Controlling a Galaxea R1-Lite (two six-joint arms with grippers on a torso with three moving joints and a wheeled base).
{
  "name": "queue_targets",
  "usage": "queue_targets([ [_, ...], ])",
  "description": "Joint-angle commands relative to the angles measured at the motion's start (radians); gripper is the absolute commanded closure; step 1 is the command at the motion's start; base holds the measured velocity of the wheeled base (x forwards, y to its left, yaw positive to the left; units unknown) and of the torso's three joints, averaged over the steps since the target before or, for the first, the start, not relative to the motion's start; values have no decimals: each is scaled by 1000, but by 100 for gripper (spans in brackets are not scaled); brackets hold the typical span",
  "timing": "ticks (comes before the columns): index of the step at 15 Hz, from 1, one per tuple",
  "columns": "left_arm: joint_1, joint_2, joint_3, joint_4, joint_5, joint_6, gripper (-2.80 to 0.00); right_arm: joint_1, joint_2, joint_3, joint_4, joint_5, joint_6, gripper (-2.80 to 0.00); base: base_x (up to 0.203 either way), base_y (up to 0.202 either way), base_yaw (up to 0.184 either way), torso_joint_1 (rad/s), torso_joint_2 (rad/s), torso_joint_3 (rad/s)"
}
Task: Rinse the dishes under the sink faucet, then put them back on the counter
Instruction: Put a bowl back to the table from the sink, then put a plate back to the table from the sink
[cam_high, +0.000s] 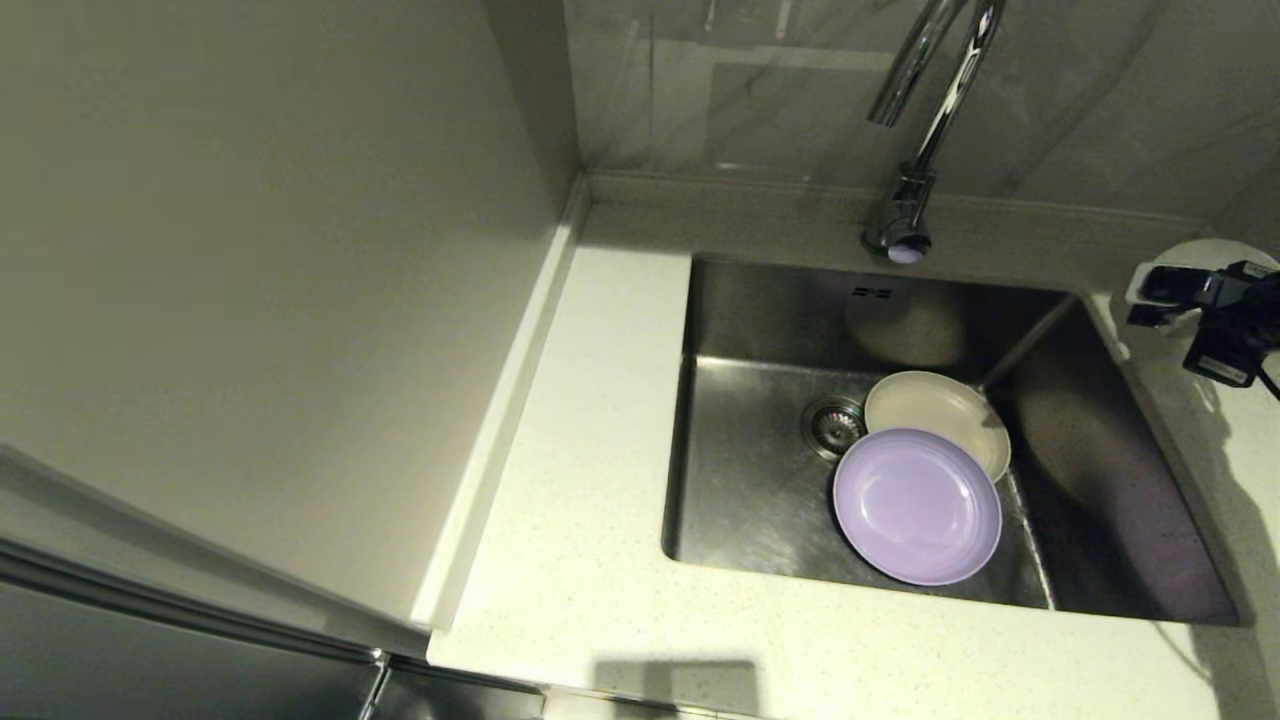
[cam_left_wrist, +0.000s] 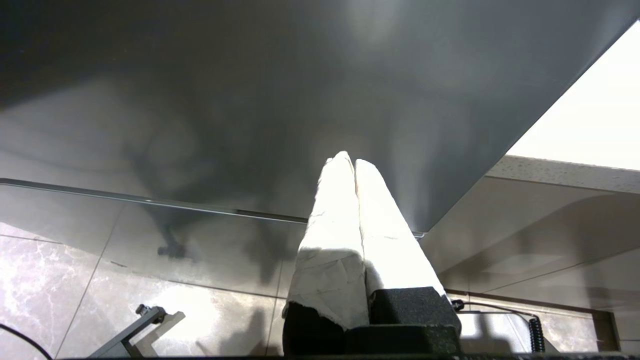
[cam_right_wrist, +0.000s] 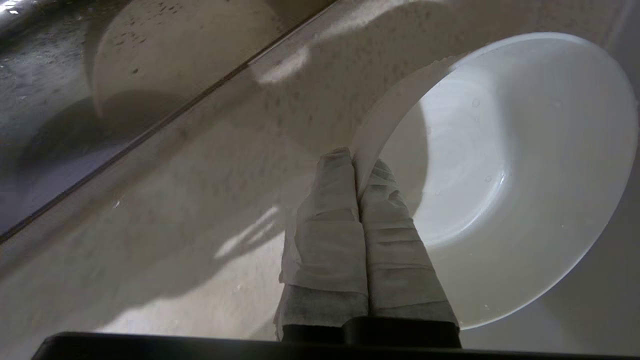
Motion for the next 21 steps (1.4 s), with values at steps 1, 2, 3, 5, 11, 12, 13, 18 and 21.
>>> queue_targets([
  [1, 0, -2, 0, -1, 0, -1, 0, 1, 40, -33, -1, -2, -7, 0, 0, 0, 0, 0, 0, 0],
  [2, 0, -2, 0, -1, 0, -1, 0, 1, 46, -48, -1, -2, -5, -280, 0, 0, 0, 0, 0, 0],
  [3, 0, -2, 0, -1, 0, -1, 0, 1, 44, -52, -1, -1, -5, -280, 0, 0, 0, 0, 0, 0],
  [5, 0, -2, 0, -1, 0, -1, 0, 1, 31, -52, -2, -1, -6, -280, 0, 0, 0, 0, 0, 0],
  [11, 0, -2, 0, -1, 0, -1, 0, 10, -98, -42, 11, 19, 59, -280, 0, 0, 0, 0, 0, 0],
  [12, 0, -2, 0, -1, 0, -1, 0, 16, -145, -25, 19, 36, 79, -280, 0, 0, 0, 0, 0, 0],
  [13, 0, -2, 0, -1, 0, -1, 0, 25, -194, -7, 28, 62, 109, -280, 0, 0, 0, 0, 0, 0],
  [18, 0, -2, 0, -1, 0, -1, 0, 106, -409, 252, 46, 220, 322, -280, 0, 0, 0, 0, 0, 0],
  [21, 0, -2, 0, -1, 0, -1, 0, 180, -542, 372, 206, 176, 368, -280, 0, 0, 0, 0, 0, 0],
])
